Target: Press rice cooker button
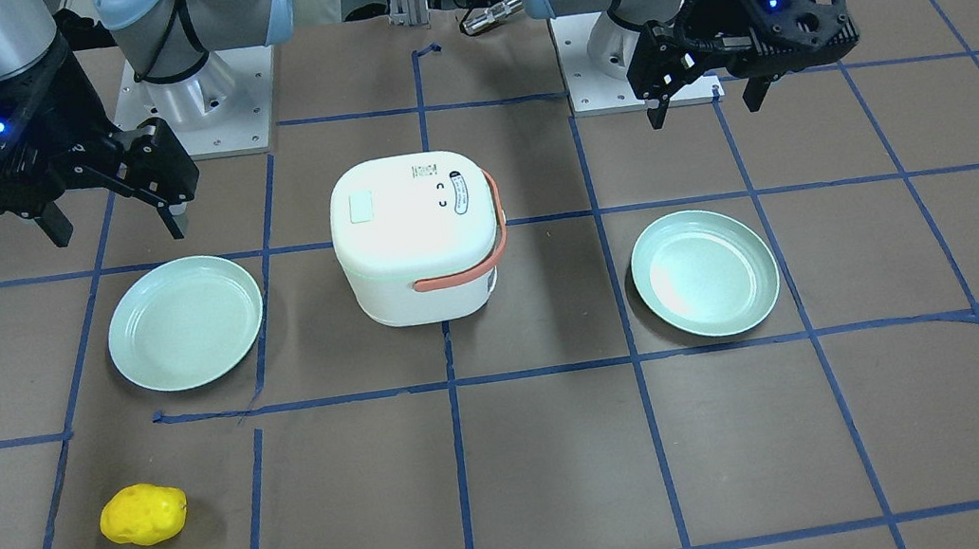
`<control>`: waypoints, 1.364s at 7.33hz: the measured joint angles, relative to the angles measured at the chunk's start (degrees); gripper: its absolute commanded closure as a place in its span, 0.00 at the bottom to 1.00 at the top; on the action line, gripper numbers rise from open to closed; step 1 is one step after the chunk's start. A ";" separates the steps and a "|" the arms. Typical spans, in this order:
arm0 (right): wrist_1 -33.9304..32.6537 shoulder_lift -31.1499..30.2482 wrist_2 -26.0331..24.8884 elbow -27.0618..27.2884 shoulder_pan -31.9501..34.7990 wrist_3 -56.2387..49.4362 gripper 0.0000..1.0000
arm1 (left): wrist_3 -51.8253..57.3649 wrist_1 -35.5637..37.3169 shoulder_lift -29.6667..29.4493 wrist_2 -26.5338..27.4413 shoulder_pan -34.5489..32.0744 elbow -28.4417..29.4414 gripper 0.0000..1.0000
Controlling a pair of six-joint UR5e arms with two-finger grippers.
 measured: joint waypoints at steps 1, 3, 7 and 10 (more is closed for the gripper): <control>0.03 0.01 0.00 0.00 0.00 0.00 0.00 | 0.01 0.00 0.00 0.00 0.00 0.00 0.00; 0.03 0.02 0.00 0.01 0.00 0.00 0.00 | -0.01 0.00 0.00 0.00 0.00 0.00 0.00; 1.08 0.01 -0.04 -0.05 0.06 0.00 0.00 | 0.01 0.00 0.00 0.00 0.00 0.00 0.00; 3.69 0.00 -0.07 -0.21 0.15 0.00 0.02 | 0.01 0.00 0.00 0.00 0.00 0.00 0.00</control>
